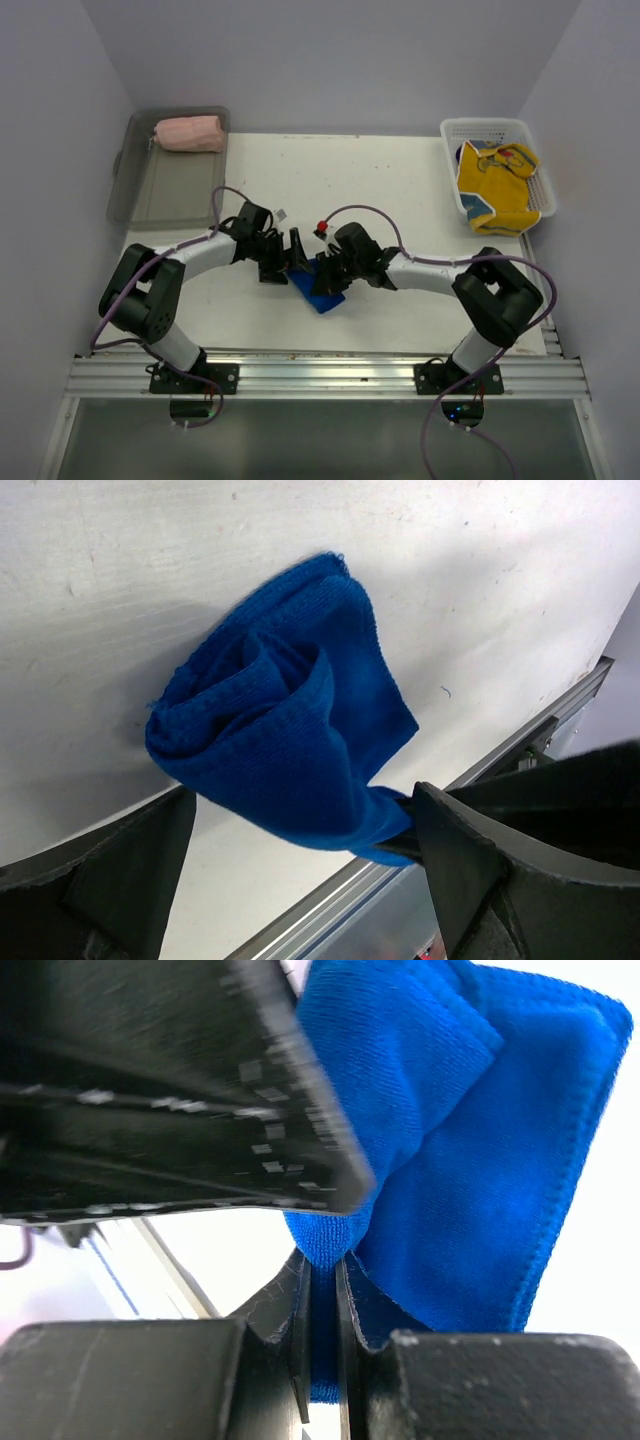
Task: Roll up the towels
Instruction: Roll the towel
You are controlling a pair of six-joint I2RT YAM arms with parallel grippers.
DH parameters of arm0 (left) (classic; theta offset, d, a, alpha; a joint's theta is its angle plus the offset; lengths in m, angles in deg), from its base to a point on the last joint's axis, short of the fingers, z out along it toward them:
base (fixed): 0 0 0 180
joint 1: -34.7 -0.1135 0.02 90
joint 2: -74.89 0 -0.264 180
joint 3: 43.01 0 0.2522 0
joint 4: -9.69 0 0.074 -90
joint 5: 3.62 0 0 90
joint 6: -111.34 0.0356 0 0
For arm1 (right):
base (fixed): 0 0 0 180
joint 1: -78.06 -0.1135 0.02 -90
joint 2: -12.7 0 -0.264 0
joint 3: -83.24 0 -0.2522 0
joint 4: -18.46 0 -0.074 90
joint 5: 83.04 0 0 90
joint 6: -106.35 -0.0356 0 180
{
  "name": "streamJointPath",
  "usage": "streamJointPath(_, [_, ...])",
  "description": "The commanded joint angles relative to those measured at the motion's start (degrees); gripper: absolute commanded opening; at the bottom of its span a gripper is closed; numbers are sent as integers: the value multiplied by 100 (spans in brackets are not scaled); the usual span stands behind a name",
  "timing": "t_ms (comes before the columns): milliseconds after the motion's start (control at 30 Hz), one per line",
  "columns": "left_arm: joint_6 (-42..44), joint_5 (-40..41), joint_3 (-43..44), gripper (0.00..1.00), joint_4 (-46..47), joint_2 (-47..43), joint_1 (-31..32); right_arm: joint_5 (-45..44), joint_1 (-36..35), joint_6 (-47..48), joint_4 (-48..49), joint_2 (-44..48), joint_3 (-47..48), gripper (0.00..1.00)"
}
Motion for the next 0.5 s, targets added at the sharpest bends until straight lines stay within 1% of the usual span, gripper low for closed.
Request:
streamJointPath(0, [-149,-94,-203,92,483,-93,-24,710,261,-513,638,-117,-203,1])
streamJointPath(100, [-176,-50,-291,92,659,-32,-24,1052,454,-830,1024,-301,-414,0])
streamJointPath(133, [-194,-41,-300,92,720,-5,-24,1315,507,-987,1217,-389,-441,0])
streamJointPath(233, [-229,11,-265,90,879,214,-6,1484,622,-1313,1683,-600,-660,0])
streamJointPath(267, [-246,20,-239,89,888,267,11,1441,631,-1340,1684,-626,-704,0])
streamJointPath(367, [-273,134,-125,71,844,399,56,1239,631,-1305,1448,-557,-713,2])
streamJointPath(400, [-299,178,-116,58,818,399,73,1012,622,-1244,1282,-417,-679,3])
streamJointPath(467, [-299,327,-63,47,687,408,73,608,622,-981,711,-188,-565,12])
